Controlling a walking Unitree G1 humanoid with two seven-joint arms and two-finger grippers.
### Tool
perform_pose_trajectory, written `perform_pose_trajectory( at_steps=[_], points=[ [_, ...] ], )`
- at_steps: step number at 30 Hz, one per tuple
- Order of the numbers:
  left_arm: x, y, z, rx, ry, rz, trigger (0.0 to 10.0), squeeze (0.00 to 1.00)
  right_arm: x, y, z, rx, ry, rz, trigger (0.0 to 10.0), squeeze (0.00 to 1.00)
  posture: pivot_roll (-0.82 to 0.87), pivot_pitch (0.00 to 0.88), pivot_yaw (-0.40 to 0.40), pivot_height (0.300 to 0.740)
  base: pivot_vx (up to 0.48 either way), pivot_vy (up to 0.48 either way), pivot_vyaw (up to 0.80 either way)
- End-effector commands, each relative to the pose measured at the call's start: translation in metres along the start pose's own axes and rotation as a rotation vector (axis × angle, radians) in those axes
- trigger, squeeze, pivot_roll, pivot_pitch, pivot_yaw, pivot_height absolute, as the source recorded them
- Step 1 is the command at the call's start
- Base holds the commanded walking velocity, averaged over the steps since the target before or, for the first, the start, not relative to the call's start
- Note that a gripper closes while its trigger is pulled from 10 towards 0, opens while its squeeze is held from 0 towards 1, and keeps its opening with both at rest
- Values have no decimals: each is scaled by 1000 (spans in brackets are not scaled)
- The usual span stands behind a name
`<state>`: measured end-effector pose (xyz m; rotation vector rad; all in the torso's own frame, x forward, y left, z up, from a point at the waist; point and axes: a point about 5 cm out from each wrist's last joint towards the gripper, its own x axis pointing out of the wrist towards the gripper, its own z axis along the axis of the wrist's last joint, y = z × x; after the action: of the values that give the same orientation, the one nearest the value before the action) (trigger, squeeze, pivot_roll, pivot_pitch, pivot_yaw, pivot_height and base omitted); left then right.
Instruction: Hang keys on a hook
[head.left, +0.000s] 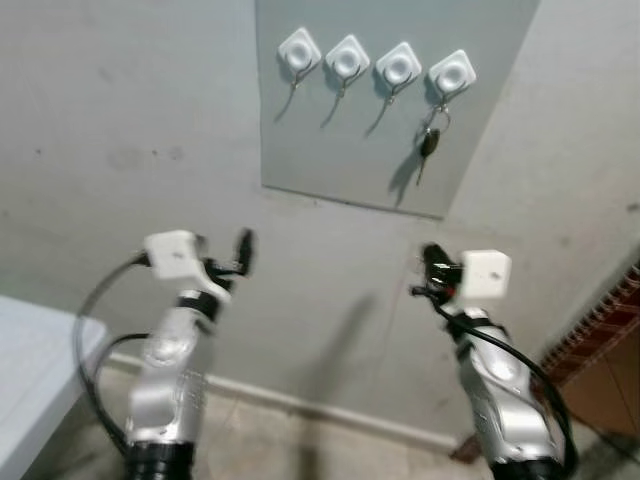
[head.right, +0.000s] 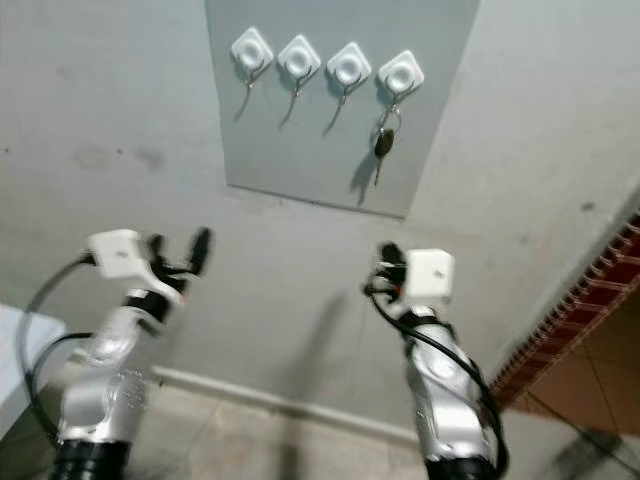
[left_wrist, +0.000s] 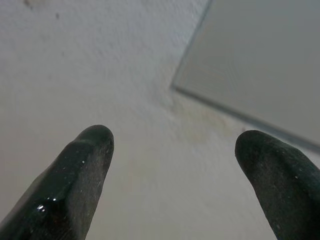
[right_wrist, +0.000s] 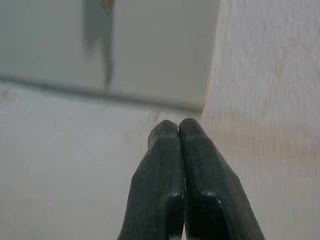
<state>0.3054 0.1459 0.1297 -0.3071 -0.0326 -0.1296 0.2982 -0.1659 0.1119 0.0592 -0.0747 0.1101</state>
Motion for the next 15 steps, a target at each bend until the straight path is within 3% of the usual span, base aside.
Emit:
perform_pose_trajectory(
  at_steps=[1, 6, 13, 15],
  points=[
    [0, 8, 5, 12, -10, 35, 10000, 0, 5, 10, 6, 12, -26, 35, 10000, 0, 22, 0, -61, 715, 0, 0, 0],
    [-1, 2, 8, 20, -29, -6, 10000, 0, 5, 10, 6, 12, -23, 43, 10000, 0, 24, 0, -66, 715, 0, 0, 0],
    [1, -16, 14, 115, -32, -128, 10000, 0, 6, 13, 7, 12, -23, 85, 10000, 0, 25, 0, -70, 715, 0, 0, 0],
    [2, -28, 18, 145, -41, -201, 10000, 0, 8, 16, 12, 10, -40, 117, 10000, 0, 26, 0, -71, 715, 0, 0, 0]
  ],
)
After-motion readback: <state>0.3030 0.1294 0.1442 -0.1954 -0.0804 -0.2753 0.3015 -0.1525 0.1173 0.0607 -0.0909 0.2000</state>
